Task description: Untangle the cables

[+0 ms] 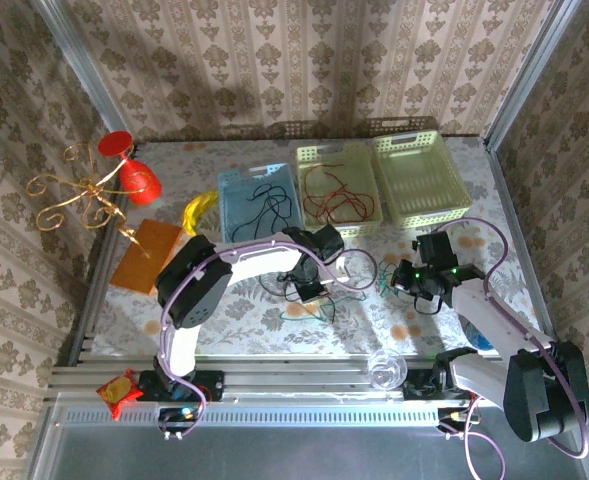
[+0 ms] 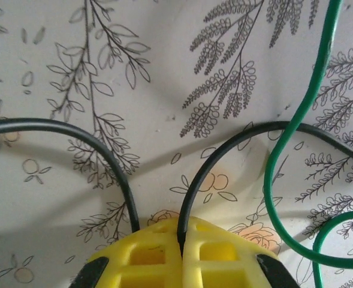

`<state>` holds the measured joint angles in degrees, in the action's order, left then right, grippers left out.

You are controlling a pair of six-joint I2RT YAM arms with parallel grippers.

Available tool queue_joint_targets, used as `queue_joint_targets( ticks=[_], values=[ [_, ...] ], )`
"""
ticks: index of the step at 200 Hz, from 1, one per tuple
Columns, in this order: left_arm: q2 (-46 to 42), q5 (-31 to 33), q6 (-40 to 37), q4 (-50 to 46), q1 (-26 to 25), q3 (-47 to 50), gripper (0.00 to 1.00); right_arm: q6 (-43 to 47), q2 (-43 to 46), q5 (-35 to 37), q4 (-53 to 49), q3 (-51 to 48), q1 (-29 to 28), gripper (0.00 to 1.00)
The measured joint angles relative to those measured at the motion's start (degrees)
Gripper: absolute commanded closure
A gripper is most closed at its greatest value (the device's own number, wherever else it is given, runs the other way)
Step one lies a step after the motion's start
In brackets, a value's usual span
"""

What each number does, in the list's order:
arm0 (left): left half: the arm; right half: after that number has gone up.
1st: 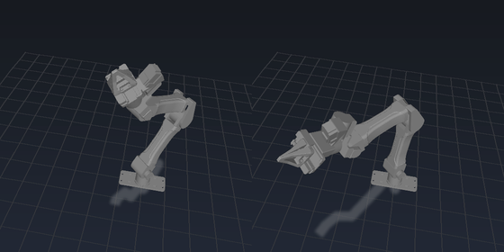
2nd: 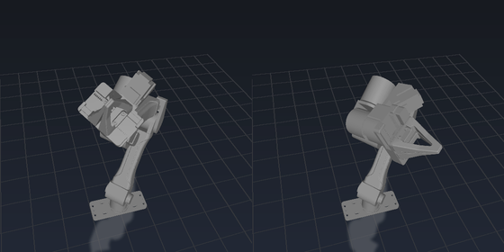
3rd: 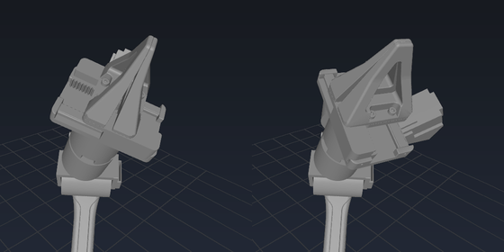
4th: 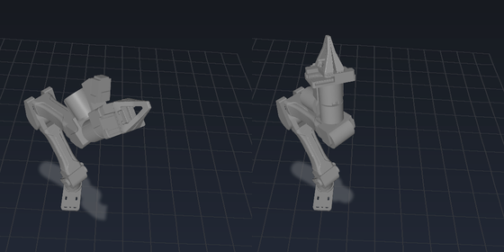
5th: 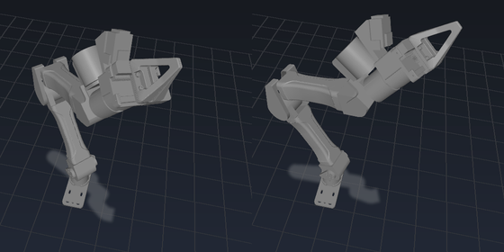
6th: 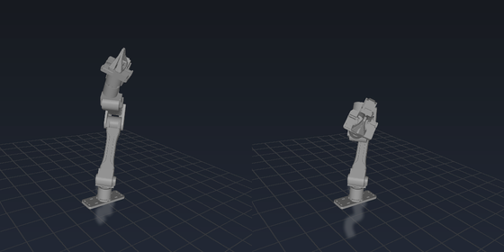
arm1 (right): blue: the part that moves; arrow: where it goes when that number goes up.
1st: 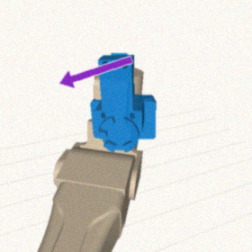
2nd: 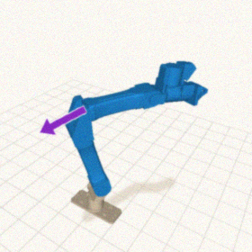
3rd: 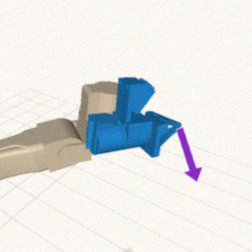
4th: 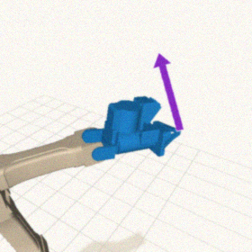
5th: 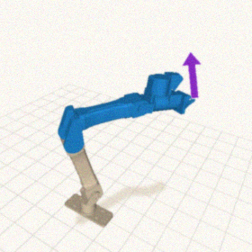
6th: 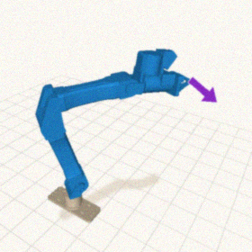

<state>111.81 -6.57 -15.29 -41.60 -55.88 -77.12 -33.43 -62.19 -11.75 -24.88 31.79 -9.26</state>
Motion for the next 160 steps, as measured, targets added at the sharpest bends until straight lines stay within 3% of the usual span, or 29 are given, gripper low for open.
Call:
queue_joint_targets(
  ticks=[73,160],
  values=[
    [-23.3,4.9,0.2,17.9,1.2,0.2,1.00,0.0,0.0,1.1,0.5,0.0,0.0,1.00],
    [-40.8,6.0,7.2,37.4,16.9,4.4,1.00,0.1,0.0,1.0,0.6,0.0,0.0,1.00]
  ],
)
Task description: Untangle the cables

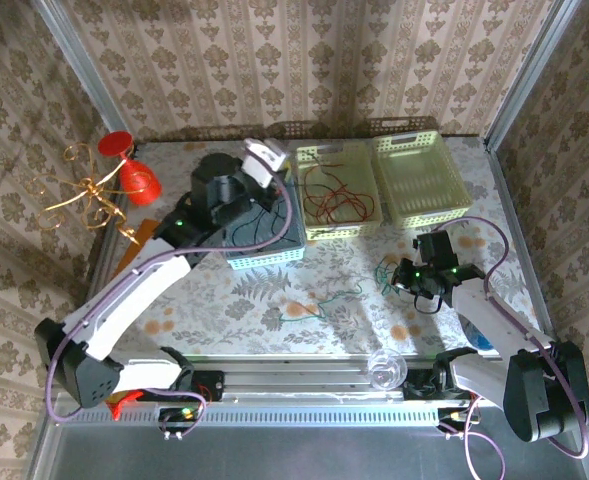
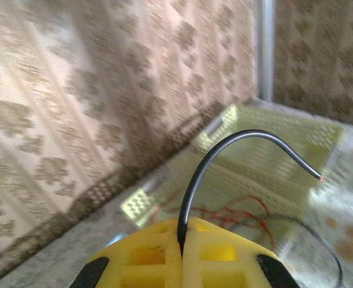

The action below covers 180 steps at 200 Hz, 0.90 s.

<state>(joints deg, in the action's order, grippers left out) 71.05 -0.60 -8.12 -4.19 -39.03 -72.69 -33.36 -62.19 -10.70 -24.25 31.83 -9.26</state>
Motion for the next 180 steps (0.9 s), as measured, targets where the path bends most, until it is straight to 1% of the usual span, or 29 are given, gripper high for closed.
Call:
queue_joint_targets(
  ticks=[24,47,85,109,151,180],
  values=[
    [-3.1,0.1,2.7,4.4,5.2,1.6,1.00,0.2,0.0,0.0,0.1,0.0,0.0,1.00],
    [-4.6,0.6,4.5,7.4,8.8,4.0,1.00,0.2,0.0,0.0,0.1,0.0,0.0,1.00],
    [-4.5,0.5,9.0,9.9,15.8,7.5,1.00,0.2,1.0,0.0,0.0,0.0,0.0,1.00],
    [-4.4,0.3,10.6,11.2,18.3,7.7,1.00,0.2,1.6,0.0,0.0,0.0,0.0,1.00],
    [-4.4,-5.1,15.5,16.3,20.8,7.6,1.00,0.1,2.0,0.0,0.1,0.0,0.0,1.00],
    [-4.4,-11.6,21.6,21.4,22.3,7.6,1.00,0.1,2.0,0.0,0.1,0.0,0.0,1.00]
  ],
)
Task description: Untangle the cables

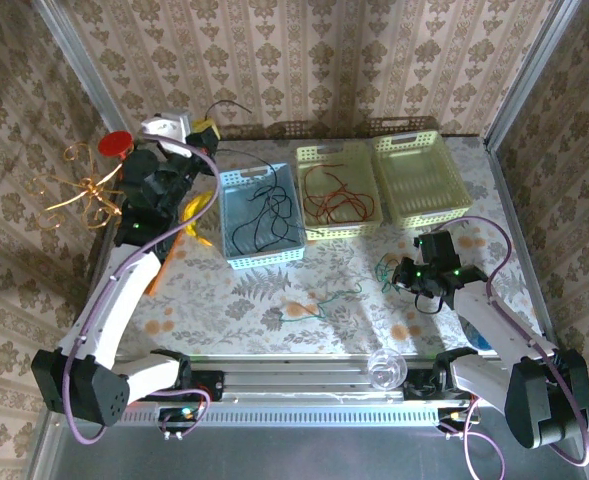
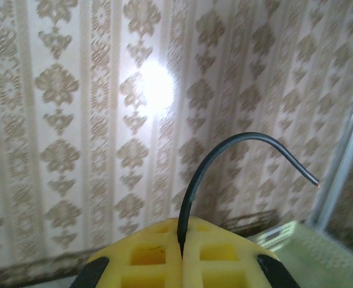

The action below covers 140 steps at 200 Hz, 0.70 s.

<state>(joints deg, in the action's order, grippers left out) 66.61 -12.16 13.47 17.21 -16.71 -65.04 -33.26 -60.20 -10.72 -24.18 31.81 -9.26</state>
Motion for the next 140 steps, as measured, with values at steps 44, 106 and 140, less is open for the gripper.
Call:
queue_joint_targets(
  ticks=[44,106,140],
  values=[
    [-0.8,-7.9,5.2,3.5,0.7,-1.0,1.00,0.0,0.0,0.0,0.0,0.0,0.0,1.00],
    [-0.5,-7.1,3.2,1.5,0.7,0.0,1.00,0.3,-0.8,0.0,-0.2,0.3,0.0,1.00],
    [5.2,-3.7,0.3,0.0,0.7,5.0,1.00,0.5,-0.9,0.0,-0.2,0.7,0.0,1.00]
  ],
)
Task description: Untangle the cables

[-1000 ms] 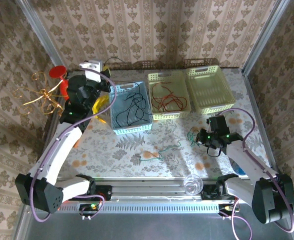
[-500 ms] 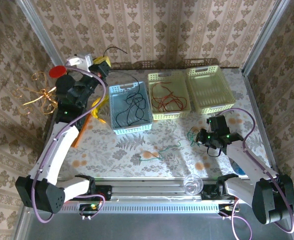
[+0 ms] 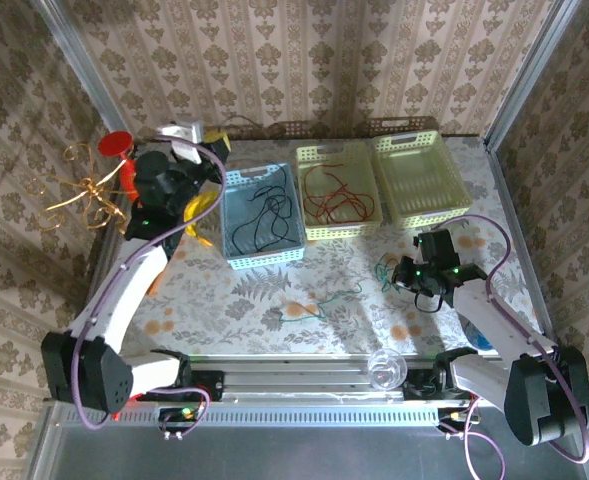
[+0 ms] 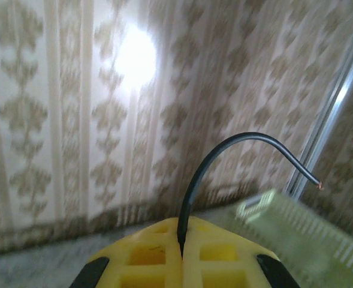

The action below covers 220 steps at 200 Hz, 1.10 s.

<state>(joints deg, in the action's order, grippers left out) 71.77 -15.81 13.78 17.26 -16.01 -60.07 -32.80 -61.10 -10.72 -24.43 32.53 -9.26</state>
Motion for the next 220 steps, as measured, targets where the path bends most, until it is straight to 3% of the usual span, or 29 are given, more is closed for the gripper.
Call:
queue_joint_targets(
  ticks=[23,26,45,57,114,173,220],
  values=[
    [5.3,2.5,-0.1,-1.7,0.0,4.0,1.00,0.0,0.0,0.0,0.0,0.0,0.0,1.00],
    [5.9,2.8,-0.1,-1.9,0.0,4.5,0.94,0.0,0.0,0.0,0.0,0.0,0.0,1.00],
    [9.6,4.6,-0.1,-3.7,-0.5,6.5,0.27,0.0,0.0,-0.2,0.0,0.0,0.0,1.00],
    [11.4,6.2,-0.1,-5.6,-1.8,6.5,0.01,0.0,0.0,-0.4,0.0,0.0,0.0,1.00],
    [12.4,11.6,-4.8,-11.5,-11.4,1.7,0.00,0.5,0.1,-4.1,1.0,0.0,0.0,1.00],
    [14.6,-9.0,-7.6,-13.8,-20.5,-3.7,0.03,1.1,1.5,-16.4,7.8,0.0,0.0,1.00],
    [20.9,-11.1,-11.4,-20.9,-26.7,-3.9,0.01,1.1,-0.4,-13.2,7.0,0.6,0.0,1.00]
  ],
)
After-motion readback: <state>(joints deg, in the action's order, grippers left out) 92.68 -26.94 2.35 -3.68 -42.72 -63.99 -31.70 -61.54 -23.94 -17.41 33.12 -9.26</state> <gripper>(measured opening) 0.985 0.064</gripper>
